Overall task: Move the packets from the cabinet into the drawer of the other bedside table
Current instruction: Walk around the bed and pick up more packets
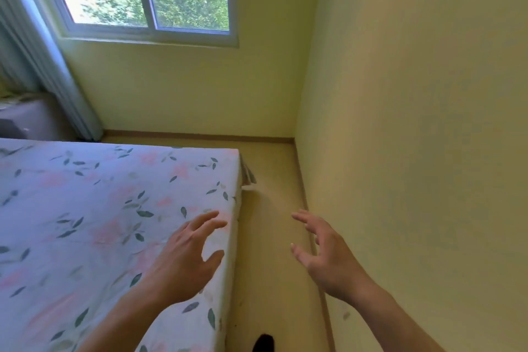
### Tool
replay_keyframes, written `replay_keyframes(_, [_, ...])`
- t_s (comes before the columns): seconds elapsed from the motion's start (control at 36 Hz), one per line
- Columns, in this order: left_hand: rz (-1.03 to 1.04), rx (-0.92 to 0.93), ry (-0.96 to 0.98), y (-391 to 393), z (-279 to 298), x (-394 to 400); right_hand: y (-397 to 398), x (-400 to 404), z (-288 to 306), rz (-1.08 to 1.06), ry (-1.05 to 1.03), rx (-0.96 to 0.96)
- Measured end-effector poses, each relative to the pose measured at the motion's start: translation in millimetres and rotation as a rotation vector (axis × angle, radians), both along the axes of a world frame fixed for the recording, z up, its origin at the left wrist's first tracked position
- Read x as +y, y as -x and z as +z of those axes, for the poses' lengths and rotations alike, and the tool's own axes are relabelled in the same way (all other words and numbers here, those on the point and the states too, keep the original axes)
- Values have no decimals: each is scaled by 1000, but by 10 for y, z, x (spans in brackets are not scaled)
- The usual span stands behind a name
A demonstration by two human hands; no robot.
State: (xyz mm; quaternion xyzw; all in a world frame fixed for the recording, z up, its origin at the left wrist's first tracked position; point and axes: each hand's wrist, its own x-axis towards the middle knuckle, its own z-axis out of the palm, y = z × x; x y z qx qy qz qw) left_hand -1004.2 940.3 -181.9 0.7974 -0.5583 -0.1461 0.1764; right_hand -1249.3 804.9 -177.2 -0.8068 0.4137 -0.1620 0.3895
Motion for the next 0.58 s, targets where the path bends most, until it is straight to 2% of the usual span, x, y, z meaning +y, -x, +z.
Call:
replay_keyframes(0.25, [197, 52, 42, -956, -73, -1149, -965, -1578, 38, 123, 35, -12])
replay_keyframes(0.58, [146, 6, 110, -1711, 261, -3288, -1971, -3575, 174, 191, 36, -51])
